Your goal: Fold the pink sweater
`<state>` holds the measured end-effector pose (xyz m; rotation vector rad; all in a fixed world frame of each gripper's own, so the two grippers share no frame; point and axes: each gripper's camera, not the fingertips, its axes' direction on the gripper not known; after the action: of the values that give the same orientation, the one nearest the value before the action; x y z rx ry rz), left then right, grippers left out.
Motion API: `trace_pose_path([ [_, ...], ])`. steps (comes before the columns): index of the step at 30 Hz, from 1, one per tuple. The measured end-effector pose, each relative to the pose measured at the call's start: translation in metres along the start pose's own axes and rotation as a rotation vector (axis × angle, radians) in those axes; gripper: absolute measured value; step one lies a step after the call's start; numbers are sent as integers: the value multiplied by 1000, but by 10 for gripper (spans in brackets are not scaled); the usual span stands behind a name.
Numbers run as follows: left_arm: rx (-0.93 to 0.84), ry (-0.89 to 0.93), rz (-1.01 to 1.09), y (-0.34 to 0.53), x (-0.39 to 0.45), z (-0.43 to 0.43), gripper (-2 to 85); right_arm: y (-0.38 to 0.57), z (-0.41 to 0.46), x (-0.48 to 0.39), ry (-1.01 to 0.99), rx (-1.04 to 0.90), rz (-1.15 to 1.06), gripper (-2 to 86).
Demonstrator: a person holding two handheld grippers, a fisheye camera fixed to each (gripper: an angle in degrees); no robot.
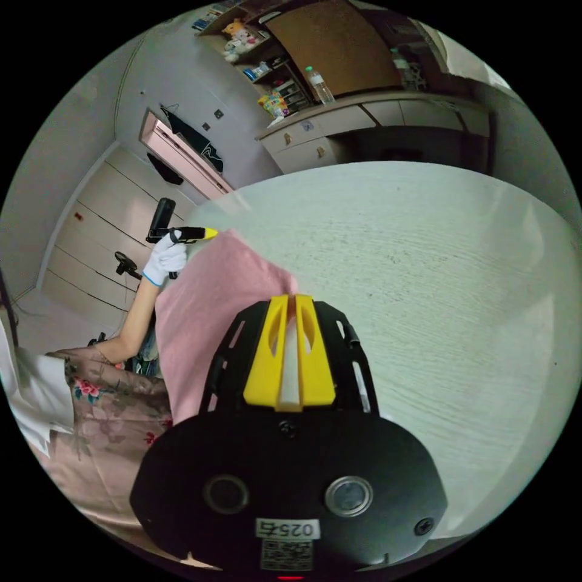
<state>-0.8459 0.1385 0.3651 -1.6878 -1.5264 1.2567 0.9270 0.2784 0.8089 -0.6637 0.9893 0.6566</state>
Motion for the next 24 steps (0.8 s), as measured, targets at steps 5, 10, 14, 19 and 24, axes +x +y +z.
trace_pose_path([
  [5,139,24,-5,59,19,-55,60,37,-47,1,-80,166,29,134],
  [10,227,-25,-18,166,60,-64,62,111,-59,-12,-297,271,98,156],
  [14,187,-43,22,203,74,-33,60,141,-32,-19,-329,242,147,151],
  [19,176,-17,-40,199,53,-14,-10,131,-7,-17,-277,200,108,14],
  [24,216,-1,-80,229,49,-20,-11,131,-23,-2,-164,196,96,8],
])
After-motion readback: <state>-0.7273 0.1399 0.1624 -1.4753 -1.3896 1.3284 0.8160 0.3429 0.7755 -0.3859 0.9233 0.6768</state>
